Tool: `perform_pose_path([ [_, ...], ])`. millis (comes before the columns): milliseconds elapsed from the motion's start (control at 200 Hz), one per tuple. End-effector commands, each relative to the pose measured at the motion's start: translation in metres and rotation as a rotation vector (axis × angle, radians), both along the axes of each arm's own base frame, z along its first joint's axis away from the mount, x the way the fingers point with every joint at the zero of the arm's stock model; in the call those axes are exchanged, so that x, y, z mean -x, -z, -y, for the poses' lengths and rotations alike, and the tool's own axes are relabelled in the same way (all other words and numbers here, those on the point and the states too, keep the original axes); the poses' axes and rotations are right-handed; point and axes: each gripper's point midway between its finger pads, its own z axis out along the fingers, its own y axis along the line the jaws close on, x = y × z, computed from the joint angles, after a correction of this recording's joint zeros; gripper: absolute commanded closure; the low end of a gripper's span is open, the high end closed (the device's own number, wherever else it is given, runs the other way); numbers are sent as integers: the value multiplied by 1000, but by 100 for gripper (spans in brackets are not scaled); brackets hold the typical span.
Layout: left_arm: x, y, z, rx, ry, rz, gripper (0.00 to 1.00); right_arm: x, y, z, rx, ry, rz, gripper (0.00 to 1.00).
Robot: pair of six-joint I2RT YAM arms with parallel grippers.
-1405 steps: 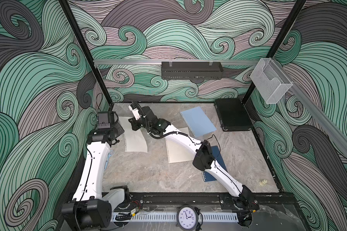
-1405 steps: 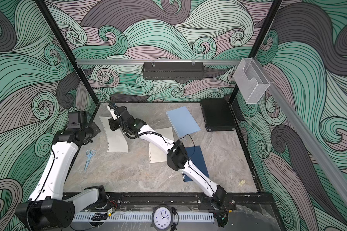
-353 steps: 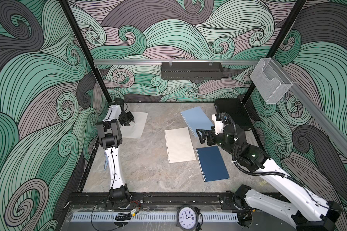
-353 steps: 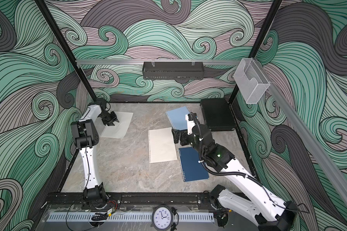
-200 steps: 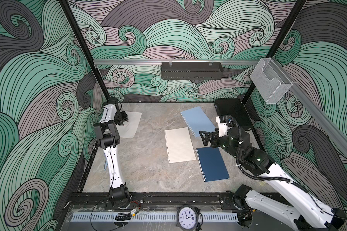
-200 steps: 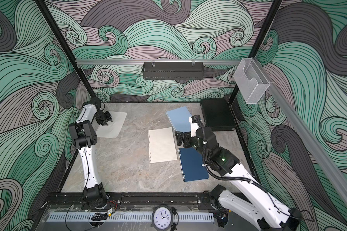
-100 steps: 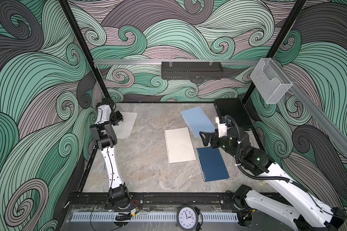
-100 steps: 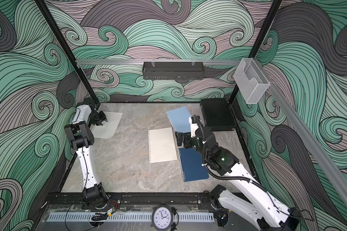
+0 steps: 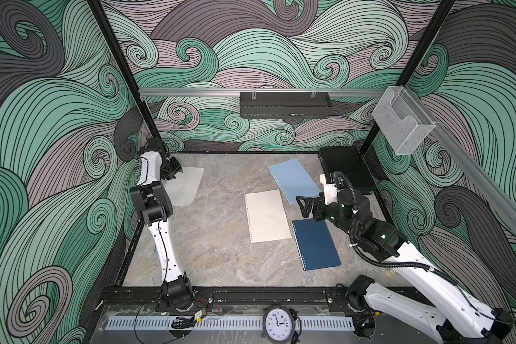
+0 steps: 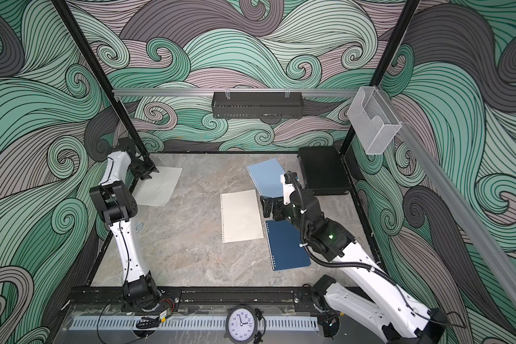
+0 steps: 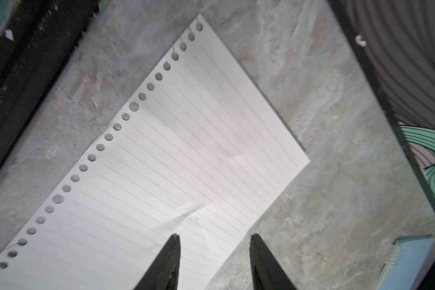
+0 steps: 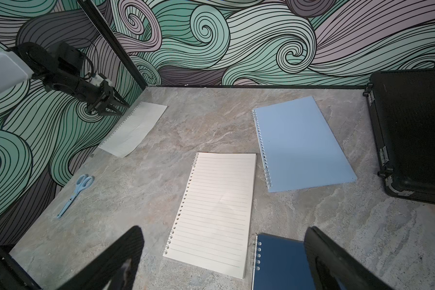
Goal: Tear off pages from different notebooks
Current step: Move the paper to the corner of the board, then adjust the notebook at the center of the board.
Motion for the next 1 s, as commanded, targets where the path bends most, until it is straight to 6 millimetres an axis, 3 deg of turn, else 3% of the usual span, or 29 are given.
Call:
perform_pose_path([
  [0,9,-59,9,10,2,81,54,0,10,5,4,25,-30,0],
  [115,22,-79,34,25,32,119,54,0,33,2,36,25,-98,0],
  [295,54,-81,85,41,82,146,53,3,82,-14,60,-22,-255,0],
  [475,100,-49,140,28,167,87,53,9,134,-27,98,-58,-423,0],
  [630,148,-13,175,24,212,22,53,15,165,-35,136,-86,-497,0],
  [736,181,-4,189,29,198,14,53,13,175,-37,177,-95,-513,0],
  [836,210,-8,203,41,175,46,53,4,173,-44,208,-128,-491,0],
  [996,248,0,200,9,117,43,50,-17,168,-61,253,-171,-463,0],
])
